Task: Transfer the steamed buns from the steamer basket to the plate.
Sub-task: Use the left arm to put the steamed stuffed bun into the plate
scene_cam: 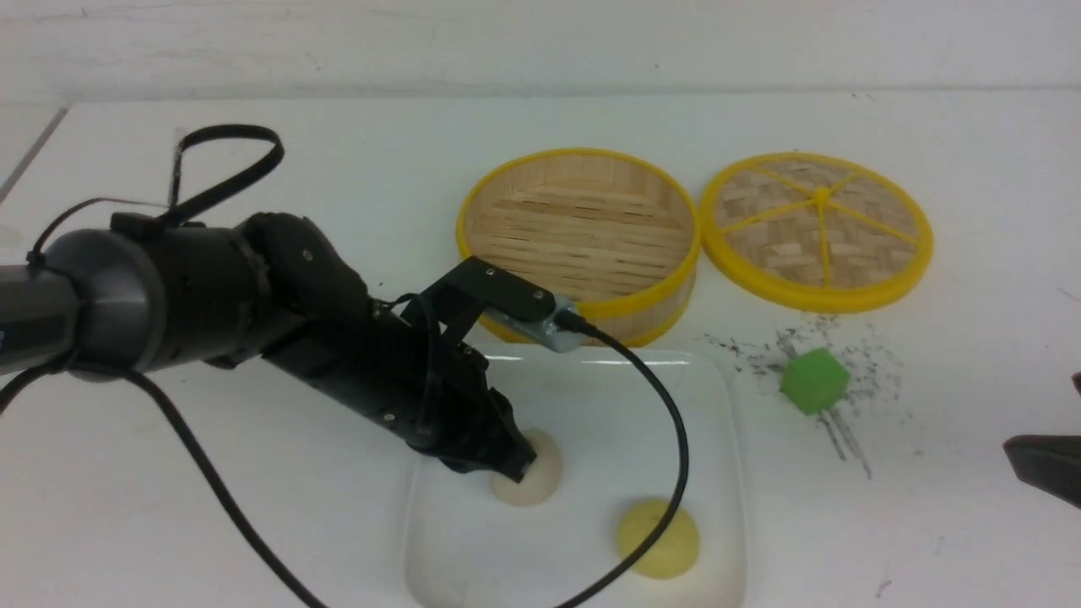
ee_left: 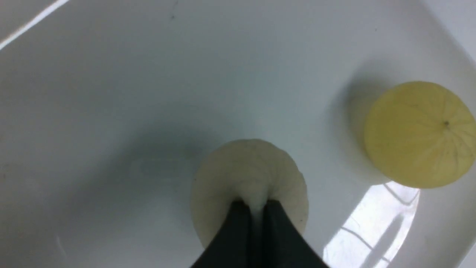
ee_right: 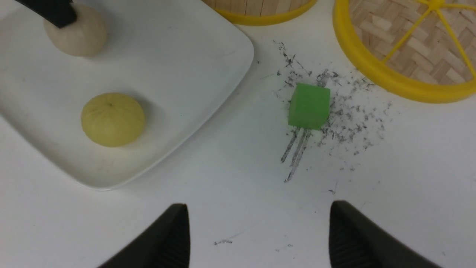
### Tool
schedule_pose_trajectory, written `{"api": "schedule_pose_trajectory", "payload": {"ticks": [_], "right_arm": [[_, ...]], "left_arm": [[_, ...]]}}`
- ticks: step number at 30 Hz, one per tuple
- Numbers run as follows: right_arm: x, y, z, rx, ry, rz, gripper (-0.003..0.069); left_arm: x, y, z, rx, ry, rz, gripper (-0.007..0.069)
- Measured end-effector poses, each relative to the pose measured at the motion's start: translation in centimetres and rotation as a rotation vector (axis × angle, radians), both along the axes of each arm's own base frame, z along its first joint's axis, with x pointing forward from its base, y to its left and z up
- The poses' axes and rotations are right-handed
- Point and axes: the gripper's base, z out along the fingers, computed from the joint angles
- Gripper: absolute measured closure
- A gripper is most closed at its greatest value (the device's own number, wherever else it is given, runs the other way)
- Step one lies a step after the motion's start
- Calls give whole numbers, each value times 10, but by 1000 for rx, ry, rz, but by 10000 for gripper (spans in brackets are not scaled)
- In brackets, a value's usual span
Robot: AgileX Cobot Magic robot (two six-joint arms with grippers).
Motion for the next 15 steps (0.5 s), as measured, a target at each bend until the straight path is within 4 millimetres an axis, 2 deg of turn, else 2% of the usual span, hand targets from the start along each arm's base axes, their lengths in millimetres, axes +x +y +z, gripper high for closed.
{"api": "schedule_pose_trajectory", "payload": {"ticks": [4,10,11,12,15], "right_arm": [[0,0,0,1,0,0,164],[0,0,0,-2,-1,1,164],[0,0,0,-2,-1,1,164],[0,0,0,-2,-1,1,164],[0,0,0,-1,-1,1,164]], "left_arm": [[-1,1,-1,10,2,-12,574],[4,0,8,22,-9,5,279],[4,1,9,20,-16,12,254],[7,2,12,23,-29,59,165],[10,5,13,48,-37,109,57]]}}
